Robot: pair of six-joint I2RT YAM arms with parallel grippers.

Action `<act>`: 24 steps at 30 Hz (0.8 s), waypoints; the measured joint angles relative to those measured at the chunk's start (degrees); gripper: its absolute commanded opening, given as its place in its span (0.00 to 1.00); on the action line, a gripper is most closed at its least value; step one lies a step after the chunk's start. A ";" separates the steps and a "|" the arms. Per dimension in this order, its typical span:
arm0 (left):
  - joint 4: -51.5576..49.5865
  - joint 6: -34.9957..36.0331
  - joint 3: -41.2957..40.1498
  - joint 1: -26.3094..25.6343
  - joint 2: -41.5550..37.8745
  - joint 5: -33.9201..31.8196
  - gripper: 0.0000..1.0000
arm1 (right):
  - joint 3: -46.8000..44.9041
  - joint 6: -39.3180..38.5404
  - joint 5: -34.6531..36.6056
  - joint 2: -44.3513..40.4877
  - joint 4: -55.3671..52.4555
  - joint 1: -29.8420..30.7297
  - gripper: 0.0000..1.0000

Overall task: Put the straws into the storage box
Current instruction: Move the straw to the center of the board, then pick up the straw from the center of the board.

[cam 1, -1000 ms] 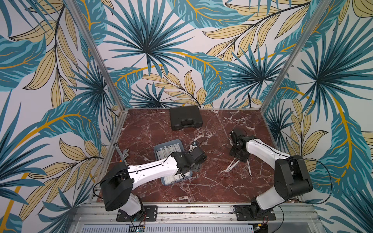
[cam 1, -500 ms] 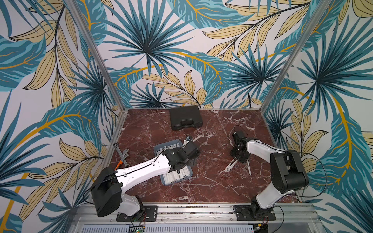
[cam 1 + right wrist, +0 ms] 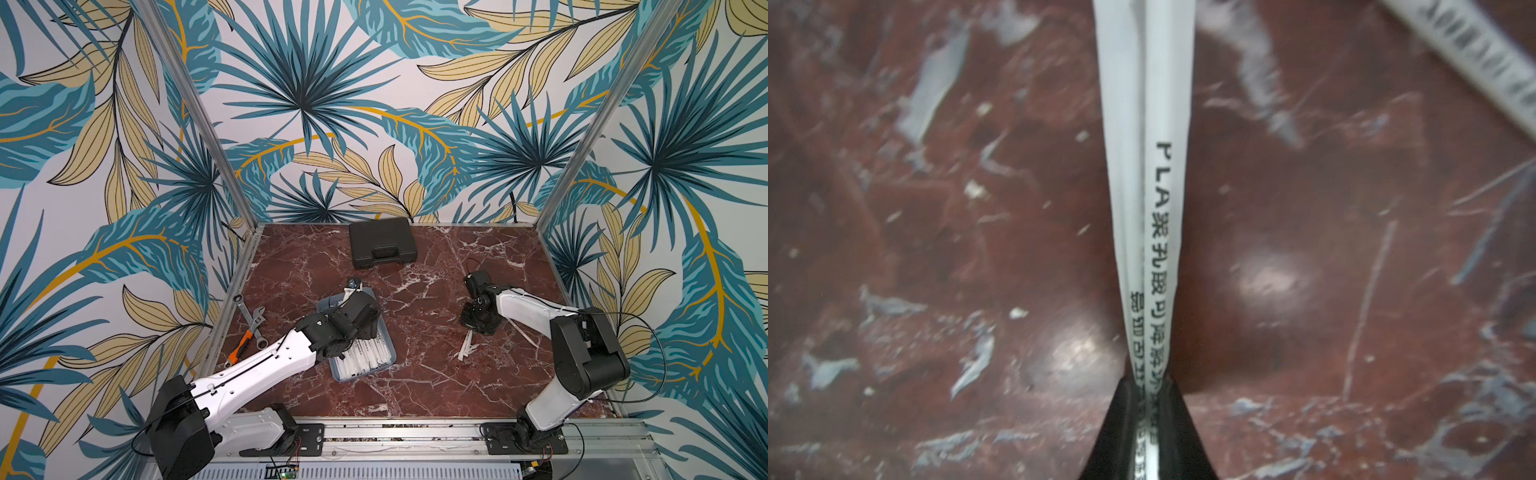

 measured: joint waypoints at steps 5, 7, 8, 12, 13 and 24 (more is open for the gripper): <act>-0.22 -0.11 -0.59 0.76 -1.46 -0.46 0.82 | 4.70 -1.97 -0.04 3.10 -2.27 9.97 0.11; -0.31 -0.11 -0.59 0.85 -1.77 -0.50 0.82 | 6.60 -3.23 -0.02 4.13 -3.30 13.16 0.10; -0.39 -0.11 -0.59 0.87 -1.90 -0.52 0.82 | 7.91 -4.15 0.07 4.66 -4.22 14.67 0.10; -0.74 -0.13 -0.61 0.90 -2.38 -0.63 0.82 | 12.55 -8.09 0.33 5.70 -7.34 18.84 0.13; -0.74 -0.13 -0.72 0.92 -2.56 -0.70 0.82 | 13.33 -8.98 0.20 5.70 -7.96 19.30 0.15; -1.97 -0.31 -1.33 1.99 -4.11 -1.20 0.83 | 15.45 -12.15 1.22 2.56 -13.60 19.47 0.41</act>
